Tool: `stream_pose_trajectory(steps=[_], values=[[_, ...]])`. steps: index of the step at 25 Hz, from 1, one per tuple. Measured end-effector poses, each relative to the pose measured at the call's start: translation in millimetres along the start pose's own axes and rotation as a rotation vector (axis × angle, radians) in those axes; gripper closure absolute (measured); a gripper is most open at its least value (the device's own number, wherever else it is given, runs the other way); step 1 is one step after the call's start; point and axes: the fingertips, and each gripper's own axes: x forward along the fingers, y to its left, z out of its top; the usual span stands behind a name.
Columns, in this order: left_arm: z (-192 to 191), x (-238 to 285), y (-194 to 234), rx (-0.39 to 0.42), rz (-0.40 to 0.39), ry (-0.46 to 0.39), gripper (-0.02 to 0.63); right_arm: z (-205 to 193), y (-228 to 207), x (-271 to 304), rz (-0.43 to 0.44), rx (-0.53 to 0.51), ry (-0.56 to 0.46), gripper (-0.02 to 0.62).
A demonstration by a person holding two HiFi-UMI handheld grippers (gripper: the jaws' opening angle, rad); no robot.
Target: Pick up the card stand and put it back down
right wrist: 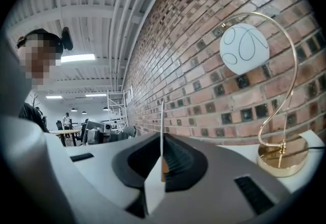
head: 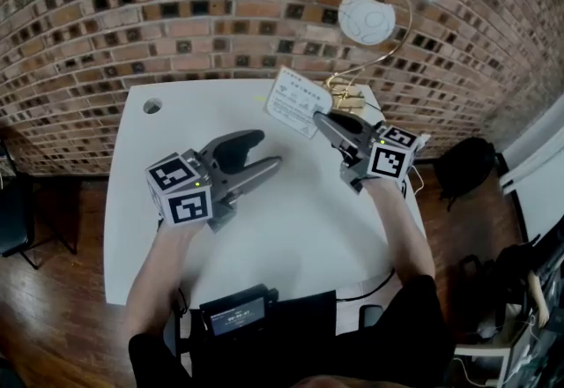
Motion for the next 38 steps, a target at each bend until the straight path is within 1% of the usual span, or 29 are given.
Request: stream_pose_trajectory(steps=[6, 11, 19, 22, 30, 36, 38], values=[[-1.3, 2.6, 19.6, -0.023, 0.025, 0.009, 0.341, -0.7, -14.5, 16.9, 0.042, 0.005, 0.014, 0.568], [-5.7, 7.1, 33.6, -0.047, 0.031, -0.004, 0.341, -1.5, -30.9, 30.0, 0.074, -0.010, 0.020, 0.567], [-9.8, 7.2, 63.2, -0.096, 0.063, -0.027, 0.341, -4.2, -63.6, 53.6, 0.133, -0.034, 0.023, 0.567], [-12.5, 9.1, 77.5, -0.106, 0.079, -0.022, 0.341, -8.1, -75.1, 62.4, 0.150, -0.040, 0.038, 0.567], [-20.8, 19.8, 90.8, -0.113, 0.061, -0.011, 0.341, -19.3, -101.4, 85.8, 0.188, -0.061, 0.074, 0.568], [-29.7, 19.6, 112.9, -0.134, 0.088, -0.005, 0.341, -32.6, -116.8, 98.6, 0.210, -0.059, 0.106, 0.567], [-31.1, 21.5, 116.8, -0.142, 0.085, -0.006, 0.342, -36.7, -122.1, 104.5, 0.210, -0.064, 0.121, 0.568]])
